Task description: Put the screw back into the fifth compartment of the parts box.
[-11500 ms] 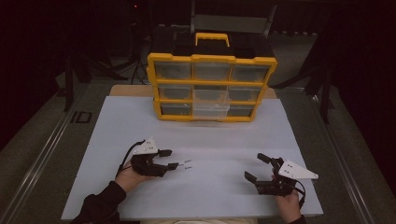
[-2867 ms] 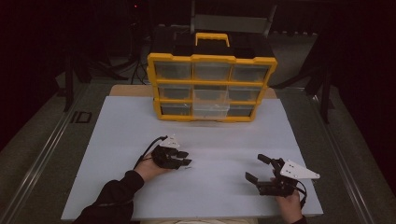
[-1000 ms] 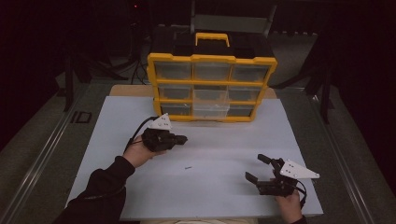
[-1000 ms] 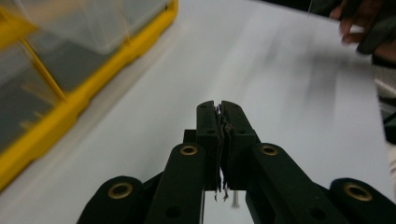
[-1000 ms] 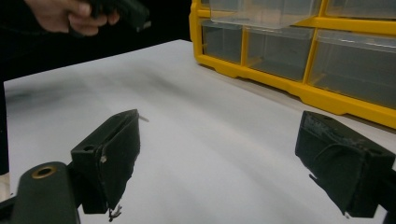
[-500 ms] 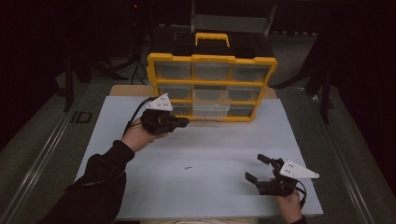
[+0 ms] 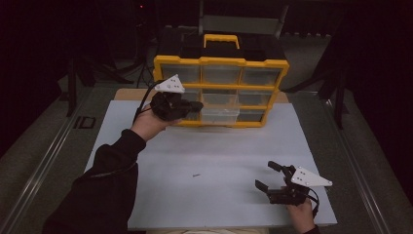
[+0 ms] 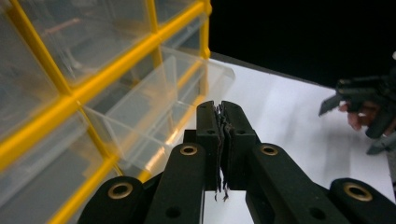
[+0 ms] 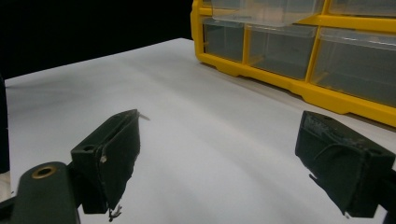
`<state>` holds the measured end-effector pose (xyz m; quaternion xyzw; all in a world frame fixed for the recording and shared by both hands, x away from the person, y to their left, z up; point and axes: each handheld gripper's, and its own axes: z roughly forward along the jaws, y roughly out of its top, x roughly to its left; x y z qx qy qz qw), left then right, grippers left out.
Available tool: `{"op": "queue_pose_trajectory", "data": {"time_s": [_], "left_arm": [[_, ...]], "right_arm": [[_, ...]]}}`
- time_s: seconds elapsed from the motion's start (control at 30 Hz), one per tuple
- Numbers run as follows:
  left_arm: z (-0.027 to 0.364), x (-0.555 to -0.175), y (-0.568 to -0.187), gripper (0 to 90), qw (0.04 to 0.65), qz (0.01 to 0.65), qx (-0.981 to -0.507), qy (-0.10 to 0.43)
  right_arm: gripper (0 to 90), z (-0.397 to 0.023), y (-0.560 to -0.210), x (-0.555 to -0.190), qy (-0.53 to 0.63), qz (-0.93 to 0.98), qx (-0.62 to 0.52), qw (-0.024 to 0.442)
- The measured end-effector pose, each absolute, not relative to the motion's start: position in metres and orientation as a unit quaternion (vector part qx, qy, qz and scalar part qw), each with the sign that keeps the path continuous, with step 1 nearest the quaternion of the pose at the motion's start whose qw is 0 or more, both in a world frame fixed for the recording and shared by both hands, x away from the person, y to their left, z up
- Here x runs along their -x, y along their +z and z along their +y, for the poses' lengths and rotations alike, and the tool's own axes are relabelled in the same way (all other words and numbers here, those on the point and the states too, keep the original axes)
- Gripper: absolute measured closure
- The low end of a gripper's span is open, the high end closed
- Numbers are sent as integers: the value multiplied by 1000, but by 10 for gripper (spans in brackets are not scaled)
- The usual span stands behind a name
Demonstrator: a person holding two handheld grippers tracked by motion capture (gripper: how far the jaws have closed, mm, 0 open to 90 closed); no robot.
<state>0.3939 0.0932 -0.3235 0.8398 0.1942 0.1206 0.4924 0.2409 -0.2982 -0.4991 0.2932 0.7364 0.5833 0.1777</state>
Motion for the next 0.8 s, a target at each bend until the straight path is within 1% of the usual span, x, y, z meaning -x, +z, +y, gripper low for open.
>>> {"op": "queue_pose_trajectory", "data": {"time_s": [0.17, 0.27, 0.63, 0.7, 0.8], "left_arm": [[84, -405, -318, 881, 501, 207, -830, 130], [77, -409, -319, 881, 505, 214, -827, 125], [61, -420, -332, 881, 512, 240, -814, 136], [61, -422, -335, 881, 515, 250, -810, 131], [59, -423, -337, 881, 504, 260, -812, 138]], "right_arm": [[140, -299, -499, -241, 584, 735, -293, 177], [140, -299, -499, -241, 585, 735, -294, 178], [140, -299, -499, -241, 585, 735, -293, 177], [140, -300, -499, -241, 586, 734, -294, 176], [140, -301, -499, -241, 586, 734, -295, 175]]}}
